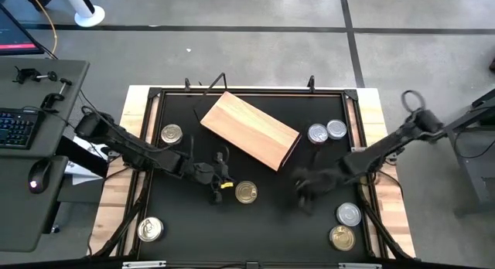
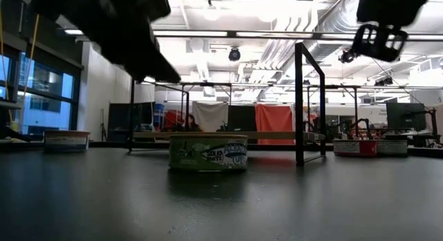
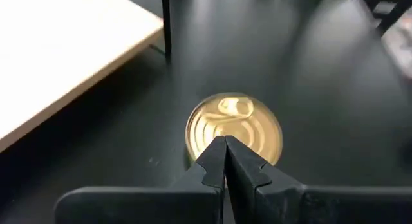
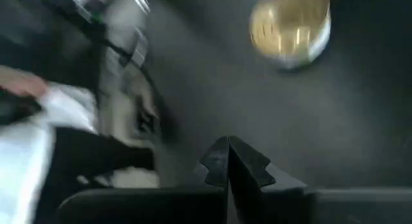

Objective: Stack canned seafood by type on shelf
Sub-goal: Put the top green tuna can on the shelf

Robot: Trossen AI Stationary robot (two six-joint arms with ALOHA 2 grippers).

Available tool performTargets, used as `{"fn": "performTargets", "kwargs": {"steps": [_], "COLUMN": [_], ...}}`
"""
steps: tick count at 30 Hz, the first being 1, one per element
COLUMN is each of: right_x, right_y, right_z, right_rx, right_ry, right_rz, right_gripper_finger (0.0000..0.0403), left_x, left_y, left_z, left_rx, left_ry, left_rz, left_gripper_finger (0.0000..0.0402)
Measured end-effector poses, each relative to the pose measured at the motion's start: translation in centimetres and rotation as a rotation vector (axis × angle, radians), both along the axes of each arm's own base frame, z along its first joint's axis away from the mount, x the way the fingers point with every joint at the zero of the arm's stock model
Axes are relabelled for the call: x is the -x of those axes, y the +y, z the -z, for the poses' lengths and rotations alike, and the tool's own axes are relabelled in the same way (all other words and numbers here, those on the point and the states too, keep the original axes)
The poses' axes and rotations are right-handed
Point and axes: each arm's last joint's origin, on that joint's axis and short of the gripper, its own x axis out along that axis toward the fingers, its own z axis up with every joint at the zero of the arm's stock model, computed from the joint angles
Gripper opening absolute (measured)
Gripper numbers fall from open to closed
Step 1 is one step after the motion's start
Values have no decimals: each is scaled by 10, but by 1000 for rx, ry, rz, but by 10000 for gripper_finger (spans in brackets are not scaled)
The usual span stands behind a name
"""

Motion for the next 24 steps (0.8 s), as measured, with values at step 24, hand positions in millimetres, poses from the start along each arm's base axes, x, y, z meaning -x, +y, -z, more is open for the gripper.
{"fn": "performTargets", "kwargs": {"steps": [24], "right_x": [-118], "right_y": [-1], "right_z": [89], "right_rx": [272], "right_ry": [346], "right_rz": [120], "right_gripper_finger": [0], "left_x": [-23], "left_y": [-10], "left_z": [57], "left_rx": [-45], "left_ry": [64], "left_rz": [91], "left_gripper_finger": [0]}}
